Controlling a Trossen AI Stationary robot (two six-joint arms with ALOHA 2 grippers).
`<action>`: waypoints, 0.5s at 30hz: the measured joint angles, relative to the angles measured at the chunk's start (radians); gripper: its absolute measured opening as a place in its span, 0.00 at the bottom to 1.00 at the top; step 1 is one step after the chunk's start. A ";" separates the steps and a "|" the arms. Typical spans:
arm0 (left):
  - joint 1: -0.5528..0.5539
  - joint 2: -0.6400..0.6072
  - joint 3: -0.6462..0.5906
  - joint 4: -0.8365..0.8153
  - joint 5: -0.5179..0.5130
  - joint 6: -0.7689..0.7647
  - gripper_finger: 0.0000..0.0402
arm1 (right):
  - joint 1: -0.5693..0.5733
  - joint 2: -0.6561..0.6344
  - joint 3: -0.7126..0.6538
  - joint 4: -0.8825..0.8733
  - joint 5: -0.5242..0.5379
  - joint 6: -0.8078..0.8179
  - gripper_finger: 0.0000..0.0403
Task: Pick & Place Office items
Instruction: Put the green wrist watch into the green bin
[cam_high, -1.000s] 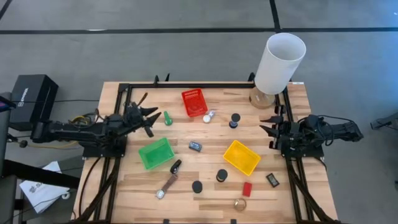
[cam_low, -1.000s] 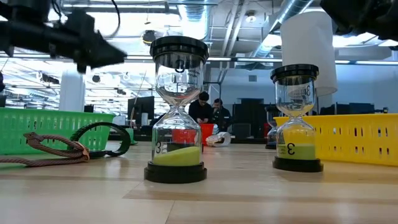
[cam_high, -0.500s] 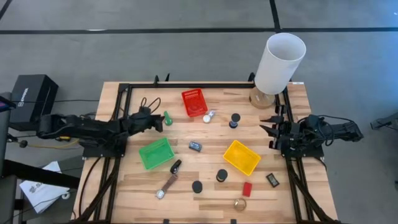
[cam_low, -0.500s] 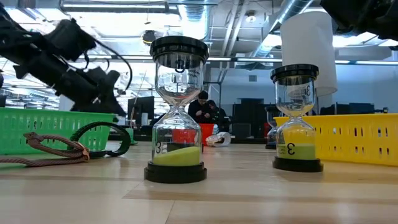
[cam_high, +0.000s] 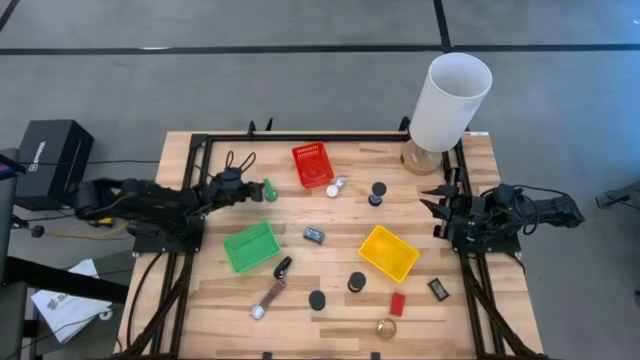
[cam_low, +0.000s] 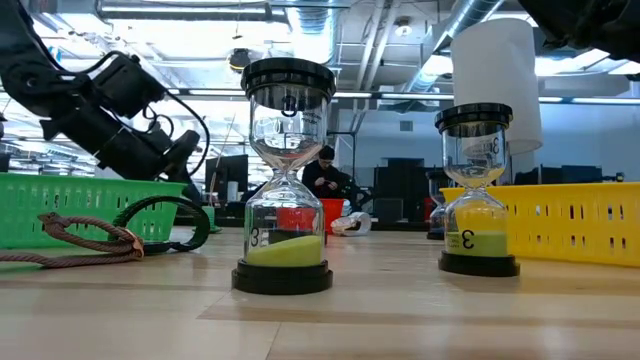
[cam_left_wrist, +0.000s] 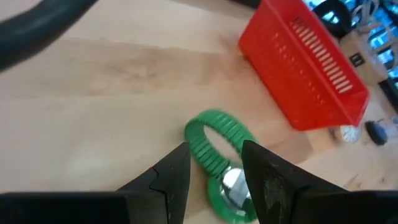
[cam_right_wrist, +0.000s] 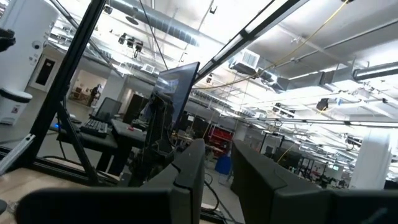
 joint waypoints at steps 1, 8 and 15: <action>-0.003 0.005 0.000 0.012 0.000 0.000 0.35 | 0.000 0.000 0.000 0.000 0.000 -0.002 0.18; -0.008 0.017 0.000 0.038 0.010 -0.035 0.35 | 0.000 0.000 0.000 0.000 0.000 -0.003 0.18; -0.019 0.066 -0.001 0.089 0.010 -0.078 0.35 | 0.000 0.000 0.000 0.000 0.000 -0.003 0.18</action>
